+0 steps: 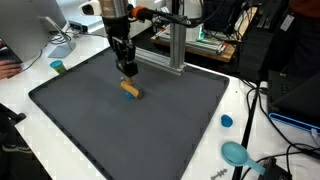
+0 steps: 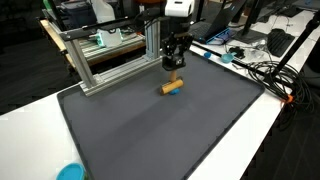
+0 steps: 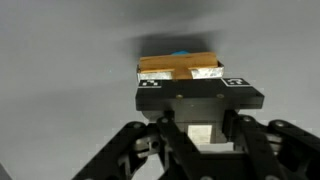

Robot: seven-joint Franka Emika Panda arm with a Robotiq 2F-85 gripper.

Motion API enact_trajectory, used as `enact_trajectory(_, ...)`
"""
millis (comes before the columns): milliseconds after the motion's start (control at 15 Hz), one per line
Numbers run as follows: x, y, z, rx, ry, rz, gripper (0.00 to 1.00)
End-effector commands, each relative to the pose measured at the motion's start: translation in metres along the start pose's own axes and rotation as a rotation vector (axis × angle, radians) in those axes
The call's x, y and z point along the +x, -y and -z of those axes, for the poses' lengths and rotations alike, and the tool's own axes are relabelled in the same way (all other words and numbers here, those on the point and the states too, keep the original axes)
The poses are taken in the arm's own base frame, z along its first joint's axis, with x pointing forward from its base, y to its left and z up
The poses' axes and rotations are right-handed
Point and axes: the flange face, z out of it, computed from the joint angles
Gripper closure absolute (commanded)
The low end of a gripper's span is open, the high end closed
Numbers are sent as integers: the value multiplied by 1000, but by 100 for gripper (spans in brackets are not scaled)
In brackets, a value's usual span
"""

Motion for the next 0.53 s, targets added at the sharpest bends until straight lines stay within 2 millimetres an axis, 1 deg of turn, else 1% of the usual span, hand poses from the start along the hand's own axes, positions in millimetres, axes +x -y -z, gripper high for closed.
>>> enact_trajectory(0, 3, 3, -27, 0, -48, -19, 79)
enact_trajectory(333, 4, 2, -30, -1, -52, -38, 79)
enact_trajectory(467, 4, -2, -32, -30, -30, -51, 79)
